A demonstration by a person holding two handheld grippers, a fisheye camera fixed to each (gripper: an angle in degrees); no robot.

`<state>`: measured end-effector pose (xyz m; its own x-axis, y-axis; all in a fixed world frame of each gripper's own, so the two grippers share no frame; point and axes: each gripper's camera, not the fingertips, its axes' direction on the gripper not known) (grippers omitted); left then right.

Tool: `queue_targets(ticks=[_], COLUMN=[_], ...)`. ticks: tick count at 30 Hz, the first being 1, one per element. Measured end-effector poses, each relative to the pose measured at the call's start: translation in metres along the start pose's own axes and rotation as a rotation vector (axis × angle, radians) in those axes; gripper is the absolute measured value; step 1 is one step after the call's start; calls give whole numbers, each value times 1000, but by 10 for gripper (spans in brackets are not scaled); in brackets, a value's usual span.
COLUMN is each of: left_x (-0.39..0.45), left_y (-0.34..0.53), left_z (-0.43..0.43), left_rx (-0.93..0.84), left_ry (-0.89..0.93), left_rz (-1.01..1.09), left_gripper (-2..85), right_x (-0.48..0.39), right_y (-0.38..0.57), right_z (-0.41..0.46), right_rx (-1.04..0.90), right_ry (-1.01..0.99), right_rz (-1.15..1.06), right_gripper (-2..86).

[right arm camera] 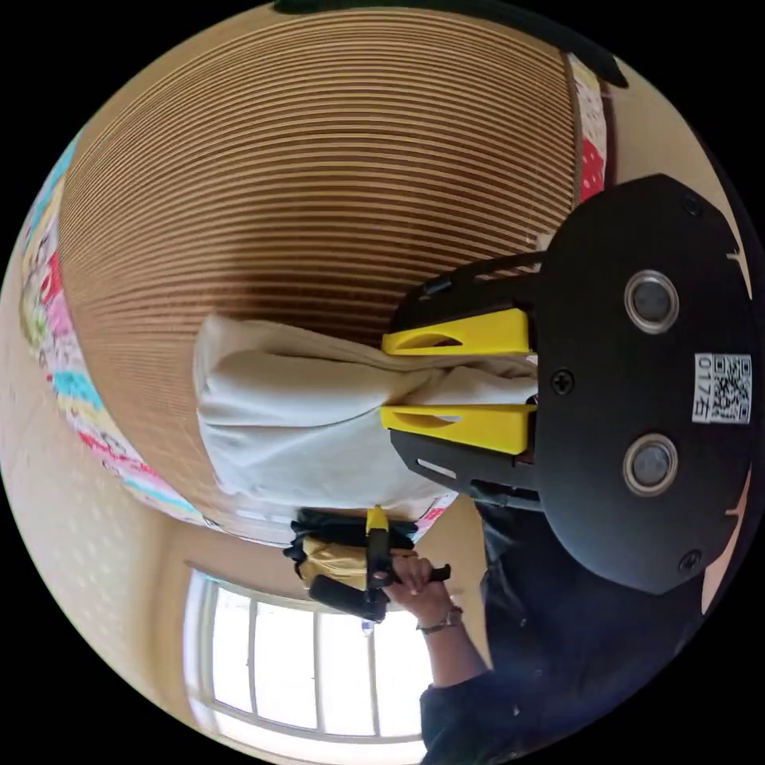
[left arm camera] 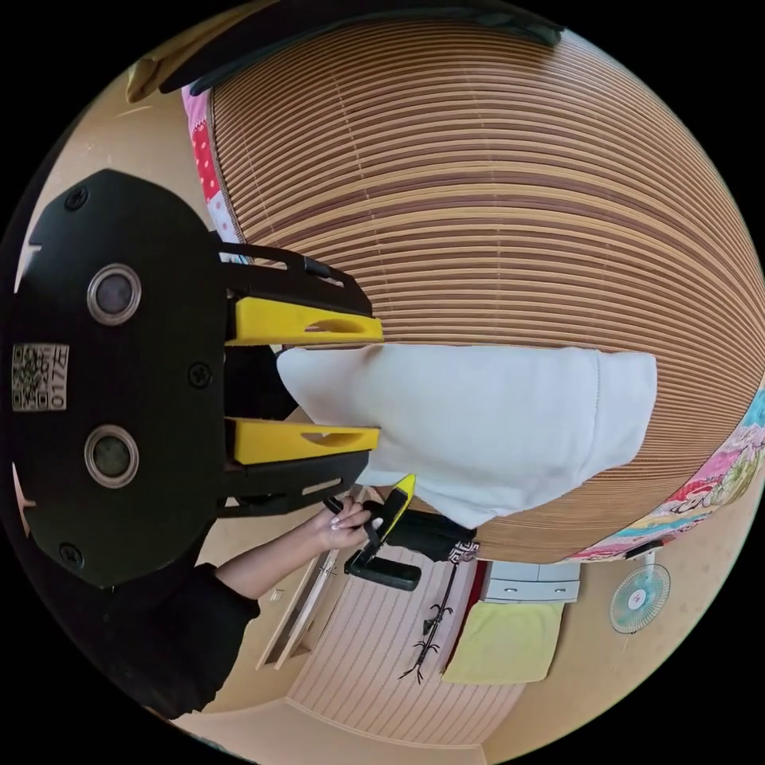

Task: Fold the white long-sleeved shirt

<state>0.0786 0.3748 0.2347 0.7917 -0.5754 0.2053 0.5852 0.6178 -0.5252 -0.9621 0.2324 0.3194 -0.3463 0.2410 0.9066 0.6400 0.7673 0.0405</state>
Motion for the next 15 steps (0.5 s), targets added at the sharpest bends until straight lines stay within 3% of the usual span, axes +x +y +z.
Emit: queue_targets(ticks=[3,7,11,15], left_x=[-4,-22,-51,-60], left_y=[-7,-13,-33,-55], left_z=[-7,-25,-34,-34], left_rx=[25,96,96,37], left_ry=[28,111,251,179], left_rz=[-6,-6,-9,58], left_gripper=[152,161,161,141], right_x=[35,54,74,78], right_y=[11,25,22,16], right_z=[-19,-44,-24,18], right_rx=[94,177,88,-18], right_ry=[-115,-233,-355,-463], right_rz=[154,143,107,97], right_gripper=[146,185,204,205])
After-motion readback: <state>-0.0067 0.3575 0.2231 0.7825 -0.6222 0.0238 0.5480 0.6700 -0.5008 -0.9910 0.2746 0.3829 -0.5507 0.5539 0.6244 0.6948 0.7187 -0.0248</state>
